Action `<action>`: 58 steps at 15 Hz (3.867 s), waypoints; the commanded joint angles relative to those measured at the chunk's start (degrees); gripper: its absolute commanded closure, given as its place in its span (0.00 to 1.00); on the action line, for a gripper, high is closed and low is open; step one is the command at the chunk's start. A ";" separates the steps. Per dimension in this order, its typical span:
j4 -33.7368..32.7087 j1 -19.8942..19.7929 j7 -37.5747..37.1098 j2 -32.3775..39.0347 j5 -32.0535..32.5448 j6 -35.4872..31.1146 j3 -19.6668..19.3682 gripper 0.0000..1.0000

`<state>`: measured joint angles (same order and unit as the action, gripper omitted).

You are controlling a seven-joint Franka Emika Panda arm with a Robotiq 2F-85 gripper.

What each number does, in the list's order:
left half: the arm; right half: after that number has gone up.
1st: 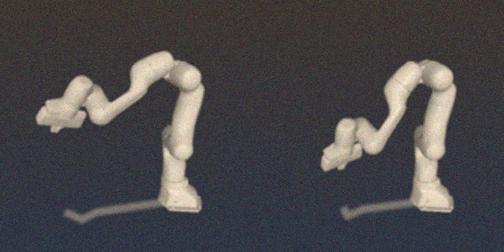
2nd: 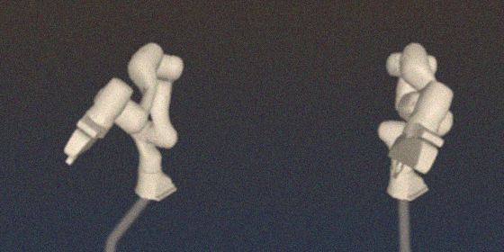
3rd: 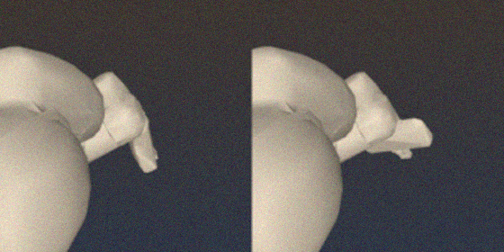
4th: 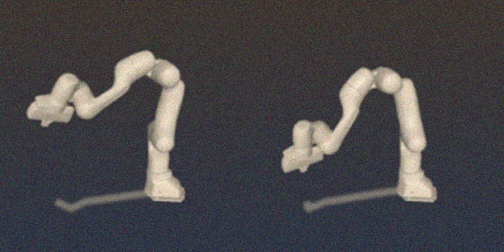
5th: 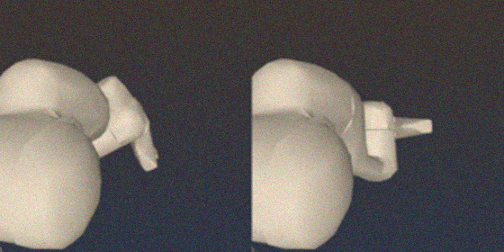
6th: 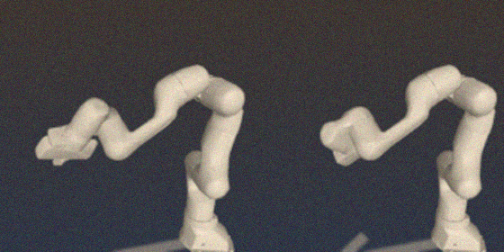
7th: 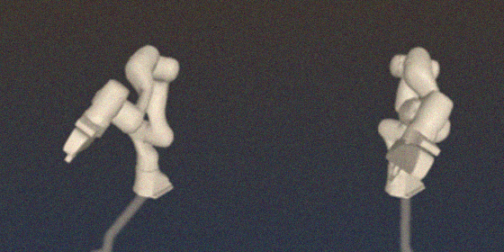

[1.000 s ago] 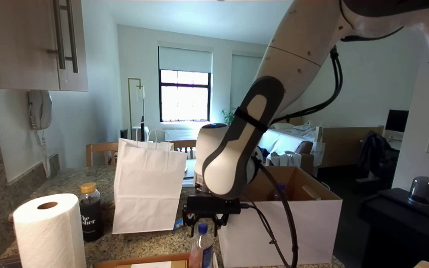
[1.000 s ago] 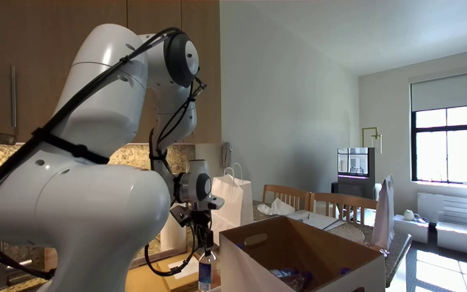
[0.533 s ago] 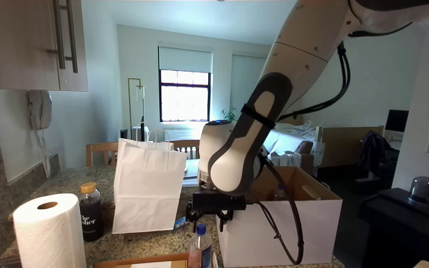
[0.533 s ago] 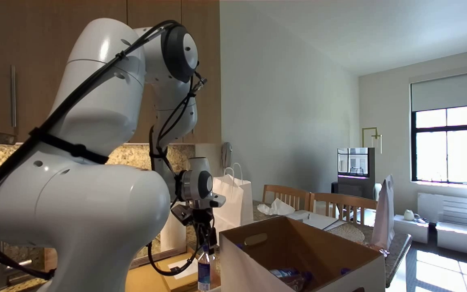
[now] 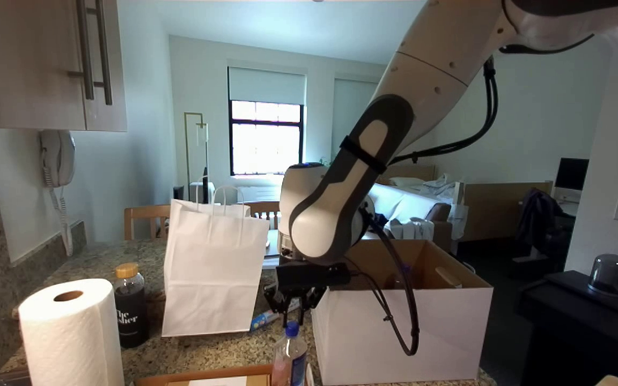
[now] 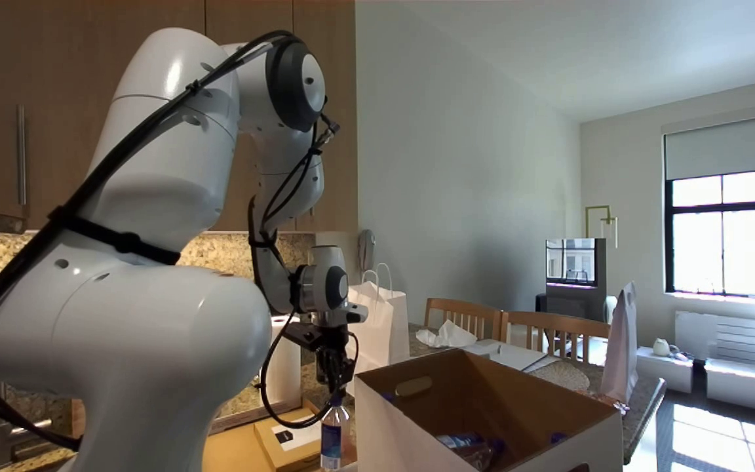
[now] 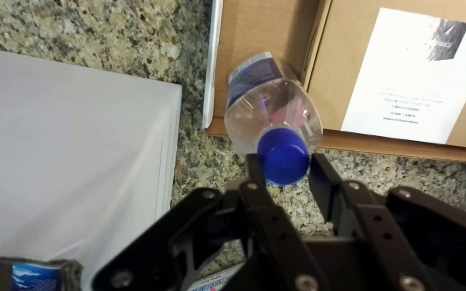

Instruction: Put the water bottles in the white storage box.

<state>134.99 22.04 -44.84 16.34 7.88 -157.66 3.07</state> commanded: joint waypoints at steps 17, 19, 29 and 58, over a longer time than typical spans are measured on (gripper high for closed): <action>-4.91 -2.28 6.87 5.84 -4.21 4.22 1.62 0.01; -5.02 -2.16 6.85 6.29 -4.23 4.38 1.60 0.00; -6.04 -1.83 7.08 7.66 -4.27 4.63 1.69 0.00; -1.13 7.30 -5.39 0.36 4.31 6.26 -1.76 0.77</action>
<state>129.92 30.54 -49.29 22.28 12.55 -153.54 -0.27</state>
